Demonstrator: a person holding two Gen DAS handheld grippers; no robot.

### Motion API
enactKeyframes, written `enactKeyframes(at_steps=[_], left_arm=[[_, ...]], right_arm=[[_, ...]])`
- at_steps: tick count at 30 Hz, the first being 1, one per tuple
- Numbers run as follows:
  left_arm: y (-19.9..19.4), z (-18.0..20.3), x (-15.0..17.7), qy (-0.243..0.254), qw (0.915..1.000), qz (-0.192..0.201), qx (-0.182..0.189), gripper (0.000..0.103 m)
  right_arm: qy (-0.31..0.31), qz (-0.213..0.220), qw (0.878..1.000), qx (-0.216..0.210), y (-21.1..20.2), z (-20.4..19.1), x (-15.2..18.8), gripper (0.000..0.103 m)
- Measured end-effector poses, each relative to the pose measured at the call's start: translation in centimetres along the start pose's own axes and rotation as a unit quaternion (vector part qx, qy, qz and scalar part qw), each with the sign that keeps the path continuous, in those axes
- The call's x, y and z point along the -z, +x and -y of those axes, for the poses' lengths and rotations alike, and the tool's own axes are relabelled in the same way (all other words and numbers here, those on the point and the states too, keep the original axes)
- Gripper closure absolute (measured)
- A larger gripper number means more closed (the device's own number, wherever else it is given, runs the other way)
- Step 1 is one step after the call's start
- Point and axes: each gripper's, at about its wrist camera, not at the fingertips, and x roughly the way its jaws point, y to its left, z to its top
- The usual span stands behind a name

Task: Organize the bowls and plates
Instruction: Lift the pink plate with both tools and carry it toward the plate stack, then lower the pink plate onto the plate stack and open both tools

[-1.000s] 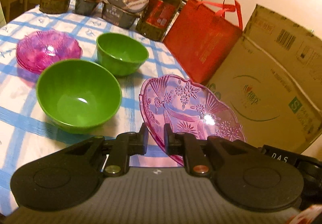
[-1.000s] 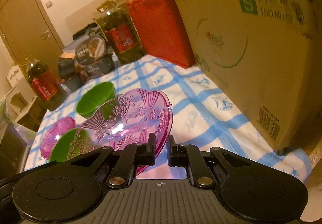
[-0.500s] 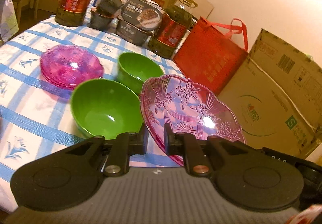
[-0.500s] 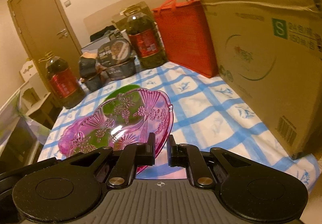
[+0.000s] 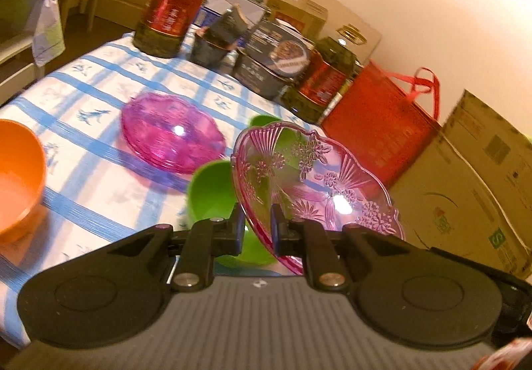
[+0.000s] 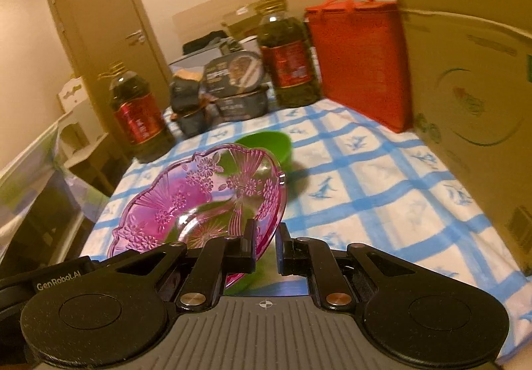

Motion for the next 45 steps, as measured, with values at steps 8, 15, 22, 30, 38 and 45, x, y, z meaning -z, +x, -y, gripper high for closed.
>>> enactKeyframes(at_steps=[8,15,22,30,38,45], left_arm=[[0.0,-2.6,-1.8,-0.011,0.9997,0.007,-0.020,0.090],[0.6,-4.3,-3.5,-0.019,0.9992,0.008,-0.034,0.090],[1.8,-6.5,-6.0,-0.019,0.9986,0.011,-0.048,0.090],[4.5,-9.0,-9.5,0.001,0.9982,0.002,-0.060,0.090],[8.9,-11.8,-12.2,0.014,0.9972,-0.034,-0.065,0.089],[12.8,-13.3,-13.0,0.018,0.9950,-0.068,-0.070,0.089]], right_arm=[[-0.018,-0.009,1.000,-0.020,2.4,-3.0,-0.3,0.092],[-0.033,-0.018,0.999,-0.032,4.6,-4.9,-0.7,0.092],[-0.042,-0.026,0.998,-0.047,7.7,-7.3,-1.6,0.092],[-0.041,-0.039,0.997,-0.056,12.0,-9.8,-2.8,0.091],[-0.032,-0.063,0.996,-0.047,17.1,-11.5,-3.6,0.091],[-0.043,-0.091,0.995,-0.027,21.2,-11.9,-3.9,0.091]])
